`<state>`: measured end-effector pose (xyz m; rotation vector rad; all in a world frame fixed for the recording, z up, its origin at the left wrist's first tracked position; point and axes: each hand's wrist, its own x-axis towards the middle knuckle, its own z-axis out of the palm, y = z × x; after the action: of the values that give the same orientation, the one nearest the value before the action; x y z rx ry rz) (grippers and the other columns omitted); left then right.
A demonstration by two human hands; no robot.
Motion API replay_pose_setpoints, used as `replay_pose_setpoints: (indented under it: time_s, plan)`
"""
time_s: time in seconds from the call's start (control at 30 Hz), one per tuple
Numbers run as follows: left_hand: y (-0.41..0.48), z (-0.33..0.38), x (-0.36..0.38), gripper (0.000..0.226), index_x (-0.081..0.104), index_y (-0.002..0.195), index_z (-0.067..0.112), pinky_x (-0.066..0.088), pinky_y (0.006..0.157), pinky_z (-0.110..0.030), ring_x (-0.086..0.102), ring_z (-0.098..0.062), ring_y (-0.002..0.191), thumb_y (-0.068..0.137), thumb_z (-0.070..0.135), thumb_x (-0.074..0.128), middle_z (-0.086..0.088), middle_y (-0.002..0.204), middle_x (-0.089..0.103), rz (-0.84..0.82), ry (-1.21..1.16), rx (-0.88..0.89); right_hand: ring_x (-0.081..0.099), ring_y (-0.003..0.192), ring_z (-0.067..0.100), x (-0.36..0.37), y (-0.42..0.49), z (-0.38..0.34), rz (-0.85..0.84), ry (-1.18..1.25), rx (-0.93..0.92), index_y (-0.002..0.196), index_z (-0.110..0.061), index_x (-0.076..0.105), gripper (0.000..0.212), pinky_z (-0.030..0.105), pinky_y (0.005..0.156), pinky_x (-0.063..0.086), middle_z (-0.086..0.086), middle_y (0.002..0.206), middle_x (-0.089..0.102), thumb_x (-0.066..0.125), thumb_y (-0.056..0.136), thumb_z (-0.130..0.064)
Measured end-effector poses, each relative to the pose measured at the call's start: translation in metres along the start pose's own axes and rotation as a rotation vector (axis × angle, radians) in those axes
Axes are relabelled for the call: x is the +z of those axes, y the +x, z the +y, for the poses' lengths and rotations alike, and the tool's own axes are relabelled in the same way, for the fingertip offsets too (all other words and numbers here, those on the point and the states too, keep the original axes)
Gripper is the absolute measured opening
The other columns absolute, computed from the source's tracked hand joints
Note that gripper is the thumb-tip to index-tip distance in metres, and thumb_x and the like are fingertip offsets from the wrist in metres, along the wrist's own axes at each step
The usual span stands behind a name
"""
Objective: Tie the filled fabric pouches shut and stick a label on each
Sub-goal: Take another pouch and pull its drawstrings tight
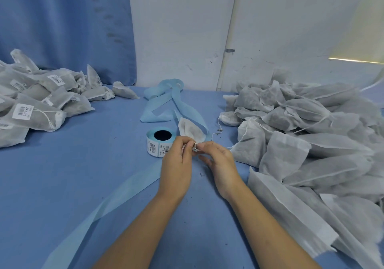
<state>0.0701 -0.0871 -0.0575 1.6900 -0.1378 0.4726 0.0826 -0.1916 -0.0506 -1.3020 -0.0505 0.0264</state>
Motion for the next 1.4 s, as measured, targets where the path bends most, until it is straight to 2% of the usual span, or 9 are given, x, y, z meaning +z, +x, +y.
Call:
replay_pose_setpoints:
  time_s: [0.17,0.33,0.43,0.6,0.8,0.97,1.13,1.27,1.4]
  plan:
    - [-0.0005,0.0015,0.0011,0.02,0.056,0.085,0.024,0.043,0.07,-0.012,0.06,-0.004,0.079,0.099,0.012,0.047,0.006,0.083,0.063,-0.018,-0.007,0.006,0.064,0.075,0.011,-0.0027,0.0012,-0.0033,-0.061,0.28,0.1,0.076,-0.009,0.063,0.011,0.027,0.081,0.046,0.002,0.076,0.067,0.063,0.074,-0.02]
    - [-0.0004,0.0004,0.0012,0.022,0.054,0.084,0.025,0.046,0.073,-0.019,0.058,-0.006,0.079,0.099,0.011,0.045,0.005,0.083,0.062,-0.017,0.001,0.006,0.061,0.068,0.009,-0.0015,0.0,-0.0056,-0.091,0.358,0.115,0.063,-0.016,0.07,0.013,0.018,0.057,0.046,0.0,0.072,0.065,0.062,0.073,-0.021]
    - [-0.0006,0.0006,0.0009,0.021,0.054,0.084,0.023,0.046,0.074,-0.022,0.058,-0.006,0.08,0.1,0.012,0.045,0.004,0.083,0.062,-0.024,0.013,0.003,0.06,0.07,0.008,-0.0017,0.0004,-0.005,-0.079,0.343,0.1,0.062,-0.019,0.072,0.015,0.017,0.057,0.046,-0.001,0.074,0.066,0.063,0.074,-0.021]
    - [0.0001,0.0,0.0007,0.015,0.055,0.09,0.012,0.048,0.08,-0.035,0.059,-0.019,0.087,0.1,0.012,0.044,-0.006,0.089,0.062,-0.003,0.036,-0.001,0.061,0.062,0.009,-0.0005,0.0015,-0.0037,-0.074,0.331,0.1,0.064,-0.018,0.071,0.012,0.017,0.054,0.045,-0.002,0.073,0.067,0.064,0.074,-0.021]
    - [-0.0004,0.0024,0.0012,0.012,0.055,0.092,0.011,0.048,0.084,-0.04,0.059,-0.021,0.091,0.099,0.011,0.045,-0.007,0.092,0.061,0.013,0.062,0.013,0.047,0.048,0.006,-0.001,0.0009,-0.0052,-0.08,0.433,0.126,0.056,-0.019,0.069,0.019,0.015,0.049,0.041,-0.003,0.067,0.061,0.064,0.074,-0.017]
    - [0.0001,0.0026,0.0012,0.013,0.057,0.096,0.007,0.048,0.081,-0.038,0.058,-0.02,0.088,0.099,0.013,0.046,-0.007,0.092,0.062,0.015,0.068,0.014,0.04,0.044,0.004,-0.0015,0.0011,-0.0065,-0.082,0.499,0.133,0.057,-0.018,0.067,0.017,0.013,0.045,0.035,-0.004,0.065,0.061,0.063,0.073,-0.016]
    - [0.001,0.0015,0.002,0.013,0.057,0.095,0.007,0.045,0.075,-0.029,0.056,-0.02,0.08,0.099,0.014,0.048,-0.007,0.088,0.062,0.016,0.079,0.016,0.035,0.041,0.005,-0.0047,0.0024,-0.0046,-0.071,0.549,0.14,0.068,-0.015,0.055,0.008,0.014,0.04,0.031,-0.003,0.064,0.059,0.063,0.071,-0.016]
    - [0.0015,-0.001,0.0022,0.012,0.057,0.094,0.009,0.044,0.073,-0.024,0.056,-0.017,0.079,0.098,0.016,0.048,-0.005,0.088,0.061,0.017,0.09,0.008,0.034,0.04,0.005,-0.0053,0.0038,-0.0034,-0.084,0.555,0.106,0.056,-0.019,0.063,0.018,0.014,0.04,0.031,-0.003,0.064,0.059,0.061,0.074,-0.016]
    - [0.0018,-0.004,0.0019,0.011,0.057,0.092,0.013,0.042,0.07,-0.017,0.055,-0.011,0.079,0.098,0.015,0.049,-0.001,0.087,0.061,0.014,0.118,0.027,0.034,0.04,0.005,-0.0062,0.0038,-0.0038,-0.089,0.538,0.106,0.057,-0.018,0.062,0.017,0.015,0.041,0.031,-0.003,0.065,0.059,0.062,0.074,-0.016]
